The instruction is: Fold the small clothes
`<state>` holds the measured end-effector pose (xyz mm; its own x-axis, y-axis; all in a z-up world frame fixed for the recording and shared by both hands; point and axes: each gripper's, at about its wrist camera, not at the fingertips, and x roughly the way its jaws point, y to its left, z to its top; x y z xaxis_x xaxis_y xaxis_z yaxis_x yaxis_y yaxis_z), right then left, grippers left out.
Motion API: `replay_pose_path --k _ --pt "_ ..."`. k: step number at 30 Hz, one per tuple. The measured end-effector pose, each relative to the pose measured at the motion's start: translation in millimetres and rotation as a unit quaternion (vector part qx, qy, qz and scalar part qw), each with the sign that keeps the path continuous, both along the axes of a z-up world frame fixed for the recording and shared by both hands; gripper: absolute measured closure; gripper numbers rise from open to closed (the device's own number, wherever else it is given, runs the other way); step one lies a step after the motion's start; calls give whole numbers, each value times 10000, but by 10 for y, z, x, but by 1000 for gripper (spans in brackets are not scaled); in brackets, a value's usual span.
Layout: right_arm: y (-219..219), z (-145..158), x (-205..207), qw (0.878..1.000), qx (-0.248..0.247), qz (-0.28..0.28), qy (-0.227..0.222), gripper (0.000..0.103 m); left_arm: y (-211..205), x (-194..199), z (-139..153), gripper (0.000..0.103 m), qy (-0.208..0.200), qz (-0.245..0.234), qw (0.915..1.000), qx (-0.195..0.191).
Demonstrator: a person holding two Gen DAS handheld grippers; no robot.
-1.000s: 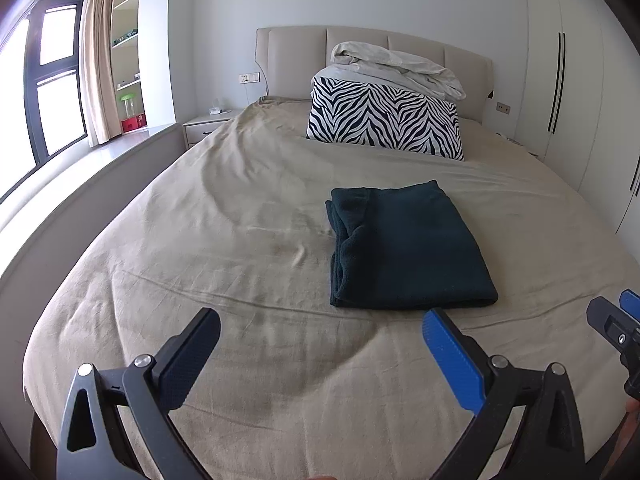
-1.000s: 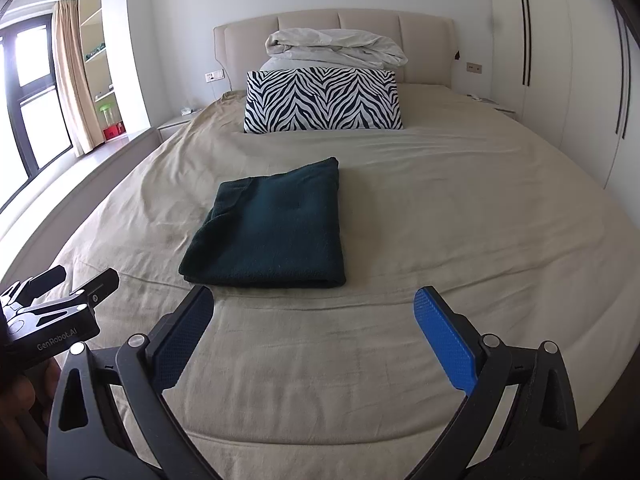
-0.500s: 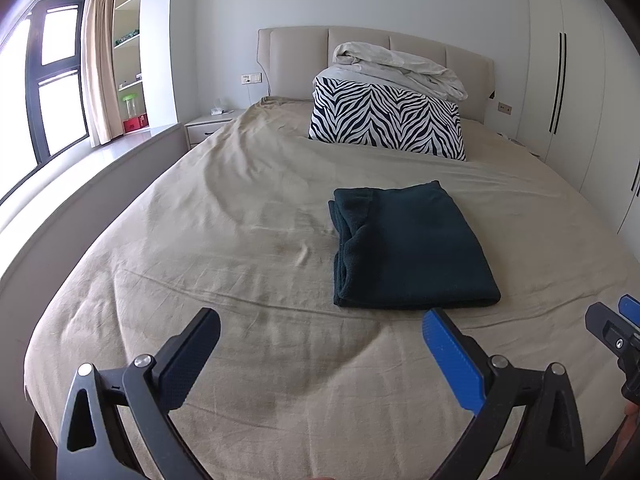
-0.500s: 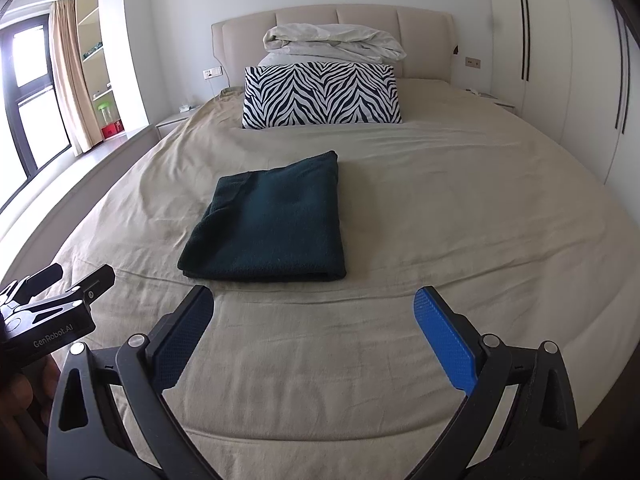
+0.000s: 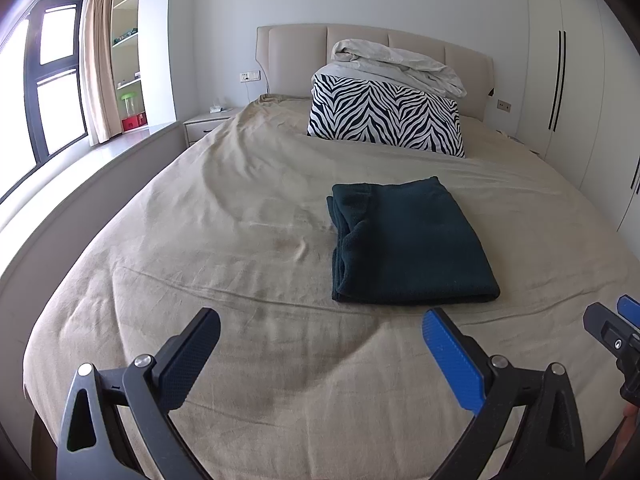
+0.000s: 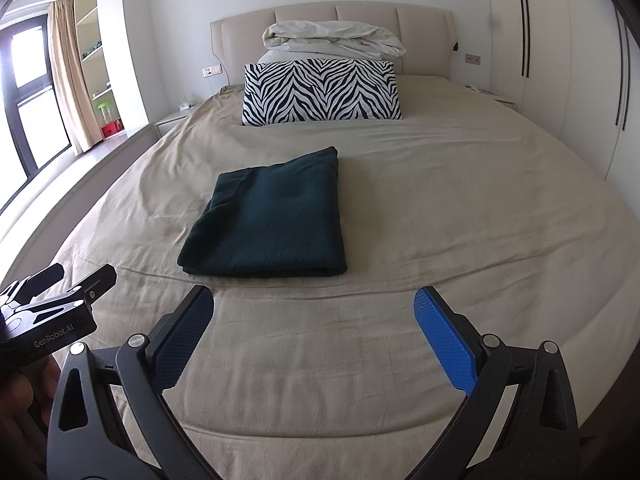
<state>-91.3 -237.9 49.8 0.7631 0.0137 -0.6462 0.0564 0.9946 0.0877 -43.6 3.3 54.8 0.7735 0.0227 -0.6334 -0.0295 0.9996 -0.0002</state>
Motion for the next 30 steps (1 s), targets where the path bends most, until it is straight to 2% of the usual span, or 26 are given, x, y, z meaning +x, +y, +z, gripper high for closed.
replay_pose_path --k 30 --pt "16 -13 -29 10000 8 14 27 1 -12 -22 -16 0 4 -11 10000 13"
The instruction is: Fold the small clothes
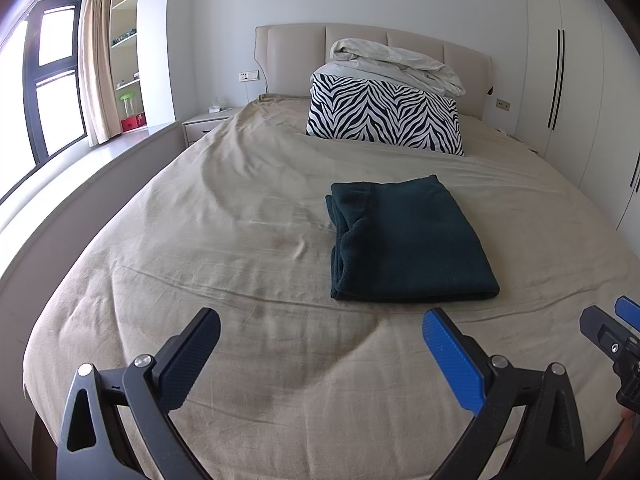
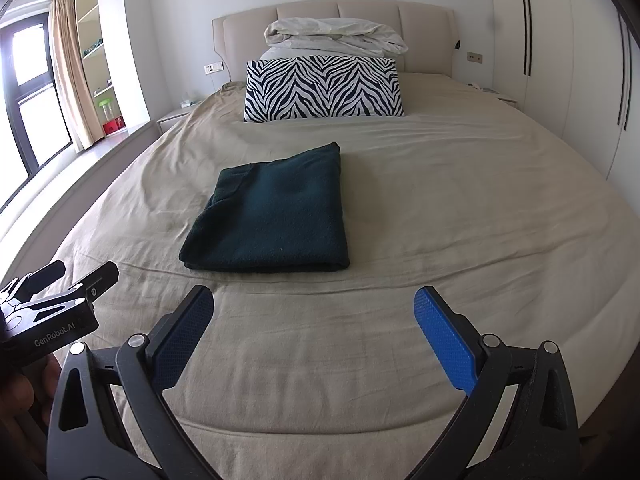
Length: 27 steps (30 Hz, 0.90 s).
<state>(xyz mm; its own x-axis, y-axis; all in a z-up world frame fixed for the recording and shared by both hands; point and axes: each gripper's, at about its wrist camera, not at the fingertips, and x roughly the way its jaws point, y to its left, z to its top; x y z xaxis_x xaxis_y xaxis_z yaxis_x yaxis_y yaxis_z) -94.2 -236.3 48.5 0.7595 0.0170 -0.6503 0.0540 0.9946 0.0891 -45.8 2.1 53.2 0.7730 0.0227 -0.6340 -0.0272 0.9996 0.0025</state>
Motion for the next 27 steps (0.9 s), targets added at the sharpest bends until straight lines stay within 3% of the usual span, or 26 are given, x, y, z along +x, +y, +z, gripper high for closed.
replay_pose_path --k 27 --pt "17 -59 -57 10000 -7 51 45 1 6 20 -56 0 114 -13 9999 -59"
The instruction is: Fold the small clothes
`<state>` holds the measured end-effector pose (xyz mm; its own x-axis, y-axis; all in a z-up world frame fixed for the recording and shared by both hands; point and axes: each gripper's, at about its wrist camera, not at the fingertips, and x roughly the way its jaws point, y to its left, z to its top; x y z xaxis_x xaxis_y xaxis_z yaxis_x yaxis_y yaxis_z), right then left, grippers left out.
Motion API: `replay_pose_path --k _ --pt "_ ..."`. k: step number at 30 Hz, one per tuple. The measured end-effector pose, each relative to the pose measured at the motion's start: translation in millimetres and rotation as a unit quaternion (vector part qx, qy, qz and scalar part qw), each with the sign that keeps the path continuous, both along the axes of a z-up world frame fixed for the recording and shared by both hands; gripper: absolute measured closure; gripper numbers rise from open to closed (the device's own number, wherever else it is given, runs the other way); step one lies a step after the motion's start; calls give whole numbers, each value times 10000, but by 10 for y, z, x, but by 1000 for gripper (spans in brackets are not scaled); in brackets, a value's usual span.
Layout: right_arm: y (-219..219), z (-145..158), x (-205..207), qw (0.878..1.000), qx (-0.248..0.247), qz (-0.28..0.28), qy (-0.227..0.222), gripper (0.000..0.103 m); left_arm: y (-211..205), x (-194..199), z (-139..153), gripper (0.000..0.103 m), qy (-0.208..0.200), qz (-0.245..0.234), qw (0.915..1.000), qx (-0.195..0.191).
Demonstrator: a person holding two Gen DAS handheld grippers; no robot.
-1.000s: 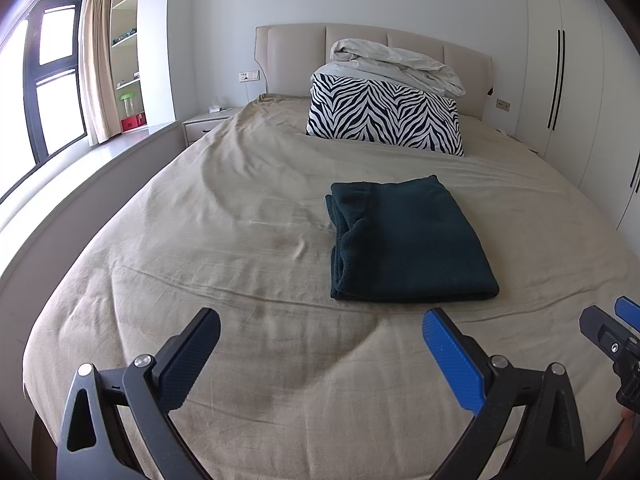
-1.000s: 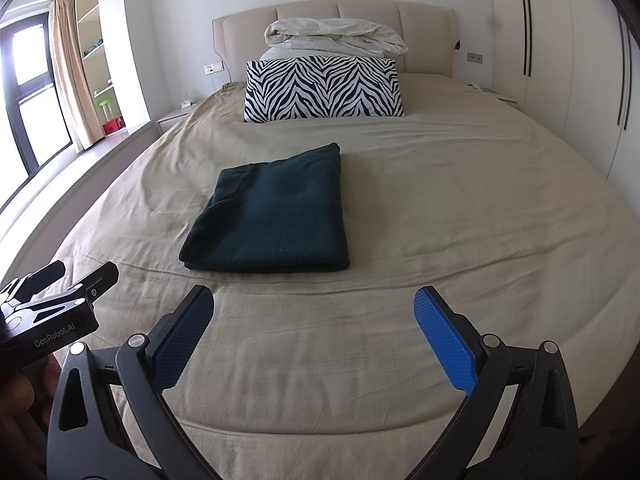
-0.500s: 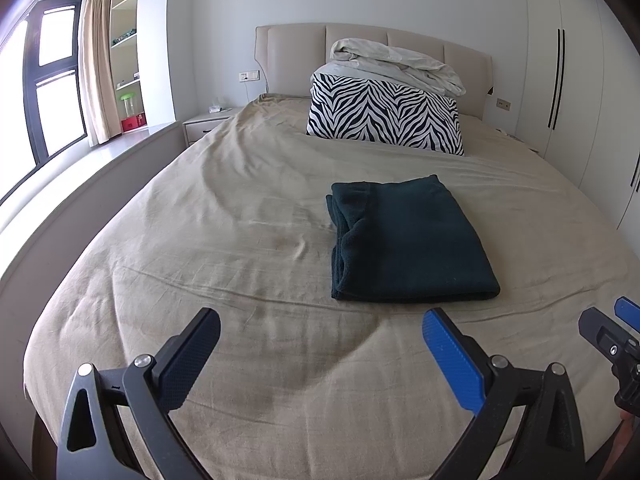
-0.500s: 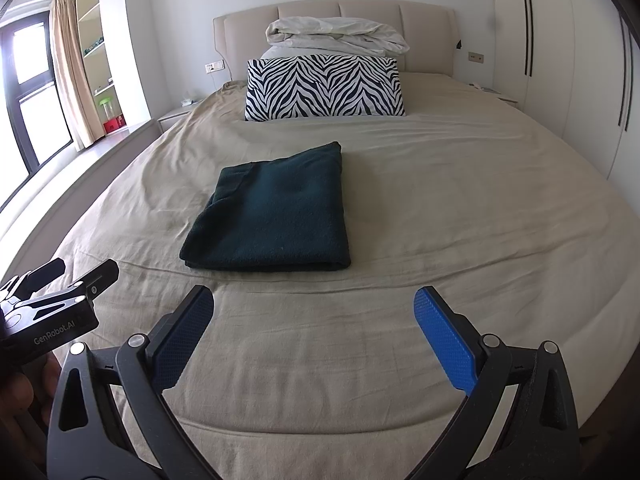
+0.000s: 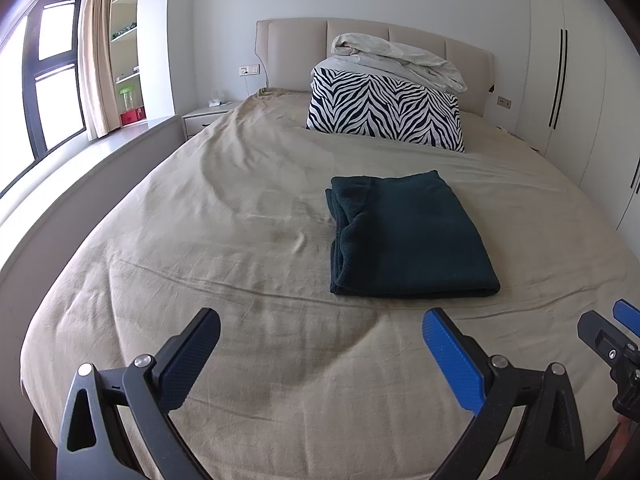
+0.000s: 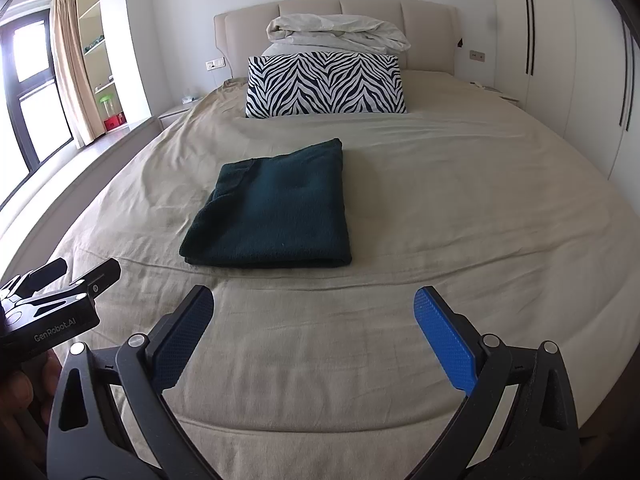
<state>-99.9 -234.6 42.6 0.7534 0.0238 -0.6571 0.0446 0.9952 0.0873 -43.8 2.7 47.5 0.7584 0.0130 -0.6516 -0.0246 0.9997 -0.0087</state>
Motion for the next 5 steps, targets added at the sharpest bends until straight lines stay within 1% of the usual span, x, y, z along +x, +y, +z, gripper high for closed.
replay_pose_path --k 3,5 --pt "-10 -4 -1 10000 1 -2 7 1 -25 1 12 0 -57 -14 9999 115" --pt "-14 -19 -18 10000 9 -1 9 1 -27 4 13 0 -54 -26 9999 103"
